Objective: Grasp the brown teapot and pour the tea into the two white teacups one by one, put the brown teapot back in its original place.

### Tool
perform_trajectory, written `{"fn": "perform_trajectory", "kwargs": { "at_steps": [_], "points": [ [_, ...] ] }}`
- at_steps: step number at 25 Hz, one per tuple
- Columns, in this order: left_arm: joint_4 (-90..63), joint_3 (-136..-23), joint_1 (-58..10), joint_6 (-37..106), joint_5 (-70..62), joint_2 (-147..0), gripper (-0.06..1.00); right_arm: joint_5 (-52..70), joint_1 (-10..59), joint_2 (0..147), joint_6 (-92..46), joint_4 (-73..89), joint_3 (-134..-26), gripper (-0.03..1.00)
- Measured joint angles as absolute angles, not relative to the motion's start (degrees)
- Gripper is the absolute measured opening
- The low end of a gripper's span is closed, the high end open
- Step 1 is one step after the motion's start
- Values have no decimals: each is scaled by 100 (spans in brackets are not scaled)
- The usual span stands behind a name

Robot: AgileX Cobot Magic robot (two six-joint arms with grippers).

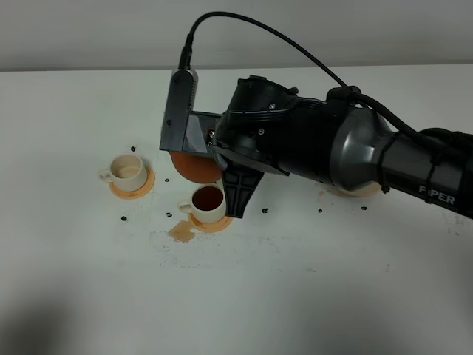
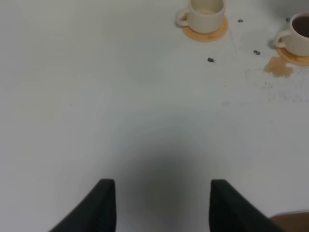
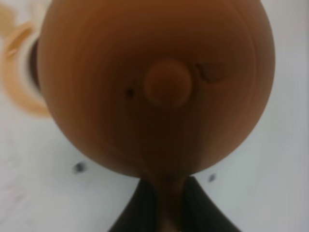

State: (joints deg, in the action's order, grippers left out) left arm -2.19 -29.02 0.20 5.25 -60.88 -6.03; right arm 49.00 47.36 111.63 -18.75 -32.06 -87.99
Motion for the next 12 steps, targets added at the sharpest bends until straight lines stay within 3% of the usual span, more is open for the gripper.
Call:
{"fn": "perform_trajectory", "kwargs": {
  "at_steps": [12],
  "points": [
    [-219, -2902, 20, 525, -6088, -603, 46, 4604, 4665, 12385, -2559, -3810, -10010, 12]
  ]
}}
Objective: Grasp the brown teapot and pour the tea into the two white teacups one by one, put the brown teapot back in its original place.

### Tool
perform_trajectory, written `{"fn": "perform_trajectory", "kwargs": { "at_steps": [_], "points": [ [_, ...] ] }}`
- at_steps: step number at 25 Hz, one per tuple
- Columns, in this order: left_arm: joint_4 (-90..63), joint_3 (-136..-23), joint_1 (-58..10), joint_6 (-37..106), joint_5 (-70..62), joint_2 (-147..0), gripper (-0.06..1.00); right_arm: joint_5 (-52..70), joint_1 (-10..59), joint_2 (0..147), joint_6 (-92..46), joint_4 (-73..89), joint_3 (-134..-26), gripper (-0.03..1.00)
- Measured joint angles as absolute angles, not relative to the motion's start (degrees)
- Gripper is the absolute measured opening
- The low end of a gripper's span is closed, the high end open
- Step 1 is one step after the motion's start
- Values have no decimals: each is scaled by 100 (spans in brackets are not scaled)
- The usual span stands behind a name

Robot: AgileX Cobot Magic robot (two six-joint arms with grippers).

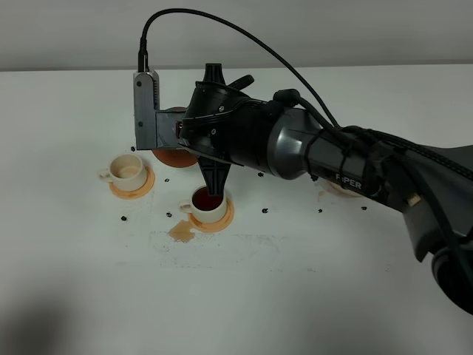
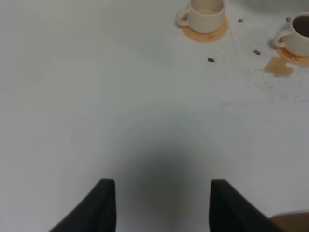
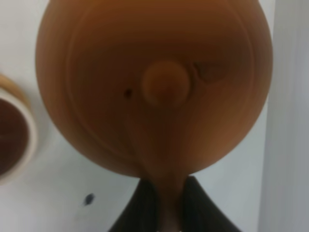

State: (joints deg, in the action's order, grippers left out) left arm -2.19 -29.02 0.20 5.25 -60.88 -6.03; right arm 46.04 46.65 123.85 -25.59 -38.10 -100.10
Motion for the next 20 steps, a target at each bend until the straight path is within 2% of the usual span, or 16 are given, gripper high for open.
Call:
{"fn": "perform_trajectory", "kwargs": {
  "at_steps": [7, 20],
  "points": [
    [-219, -2902, 20, 525, -6088, -603, 46, 4488, 4647, 12818, -2601, -4336, -10362, 12],
    [-219, -2902, 20, 525, -6088, -603, 46, 3941, 4625, 13197, -2357, -5231, -10364, 12]
  ]
}}
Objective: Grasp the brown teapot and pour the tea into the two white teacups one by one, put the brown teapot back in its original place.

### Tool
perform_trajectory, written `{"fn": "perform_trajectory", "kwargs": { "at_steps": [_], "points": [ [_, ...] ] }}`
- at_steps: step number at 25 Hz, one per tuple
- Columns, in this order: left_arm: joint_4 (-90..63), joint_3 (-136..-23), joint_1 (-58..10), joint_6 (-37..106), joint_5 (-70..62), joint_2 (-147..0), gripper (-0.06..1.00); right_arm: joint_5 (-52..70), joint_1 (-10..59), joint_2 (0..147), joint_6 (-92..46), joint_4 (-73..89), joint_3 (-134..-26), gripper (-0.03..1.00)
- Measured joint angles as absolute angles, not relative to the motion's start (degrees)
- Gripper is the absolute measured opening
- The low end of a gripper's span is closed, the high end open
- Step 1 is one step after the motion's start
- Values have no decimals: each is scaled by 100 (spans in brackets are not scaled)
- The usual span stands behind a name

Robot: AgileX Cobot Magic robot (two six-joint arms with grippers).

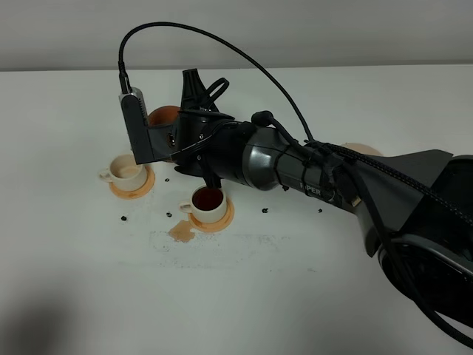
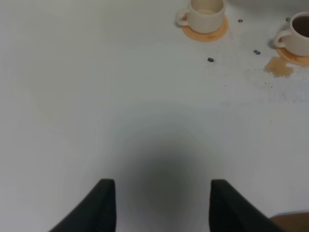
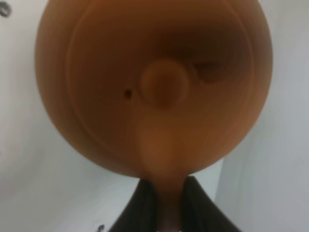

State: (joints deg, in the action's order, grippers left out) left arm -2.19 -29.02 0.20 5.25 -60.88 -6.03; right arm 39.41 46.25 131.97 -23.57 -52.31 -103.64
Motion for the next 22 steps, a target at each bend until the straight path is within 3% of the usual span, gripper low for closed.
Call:
{"fn": "perform_trajectory", "kwargs": {
  "at_steps": [22],
  "points": [
    [-219, -2902, 20, 519, -6088, -603, 46, 3601, 4651, 13379, -2290, -6246, -10364, 12]
  ]
}}
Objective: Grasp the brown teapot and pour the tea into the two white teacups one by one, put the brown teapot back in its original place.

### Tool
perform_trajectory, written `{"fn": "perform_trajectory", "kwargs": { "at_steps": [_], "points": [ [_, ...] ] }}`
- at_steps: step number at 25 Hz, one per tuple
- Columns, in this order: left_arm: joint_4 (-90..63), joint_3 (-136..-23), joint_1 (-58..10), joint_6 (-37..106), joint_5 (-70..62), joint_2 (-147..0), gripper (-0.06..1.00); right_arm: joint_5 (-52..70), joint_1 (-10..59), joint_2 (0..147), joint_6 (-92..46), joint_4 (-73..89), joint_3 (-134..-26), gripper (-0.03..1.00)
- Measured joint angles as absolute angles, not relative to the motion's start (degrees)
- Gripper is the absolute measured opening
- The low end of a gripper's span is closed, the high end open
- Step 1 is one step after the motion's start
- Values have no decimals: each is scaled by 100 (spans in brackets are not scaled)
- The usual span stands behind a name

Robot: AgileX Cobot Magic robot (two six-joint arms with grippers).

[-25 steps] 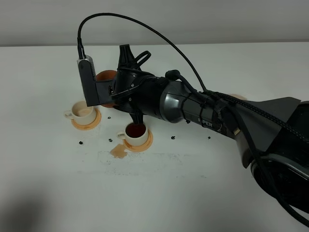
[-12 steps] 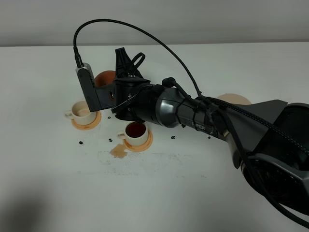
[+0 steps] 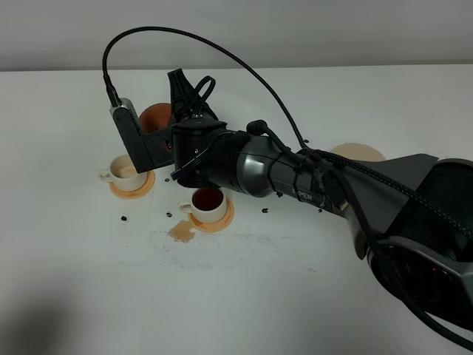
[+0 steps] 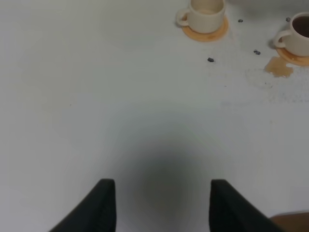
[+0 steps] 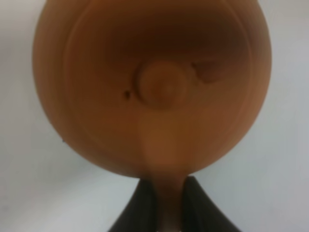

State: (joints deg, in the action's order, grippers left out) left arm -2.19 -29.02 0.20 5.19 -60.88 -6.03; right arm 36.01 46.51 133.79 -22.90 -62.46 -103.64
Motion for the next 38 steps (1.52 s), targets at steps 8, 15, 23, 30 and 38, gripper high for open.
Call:
{"fn": "perform_trajectory", "kwargs": {
  "at_steps": [8, 15, 23, 30, 38],
  "points": [
    [-219, -2902, 20, 519, -6088, -603, 46, 3535, 4701, 13472, -2142, -6514, -10364, 12],
    [-219, -2902, 20, 519, -6088, -603, 46, 3412, 4701, 13472, -2124, -7001, -10364, 12],
    [-219, -2902, 20, 519, -6088, -603, 46, 3303, 4701, 13477, -2124, -7460, -10364, 12],
    [-219, -2902, 20, 524, -6088, -603, 46, 3288, 4701, 13563, -2124, -7684, -10364, 12],
    [-219, -2902, 20, 524, -6088, -603, 46, 3281, 4701, 13596, -2124, -8160, -10364, 12]
  ]
}}
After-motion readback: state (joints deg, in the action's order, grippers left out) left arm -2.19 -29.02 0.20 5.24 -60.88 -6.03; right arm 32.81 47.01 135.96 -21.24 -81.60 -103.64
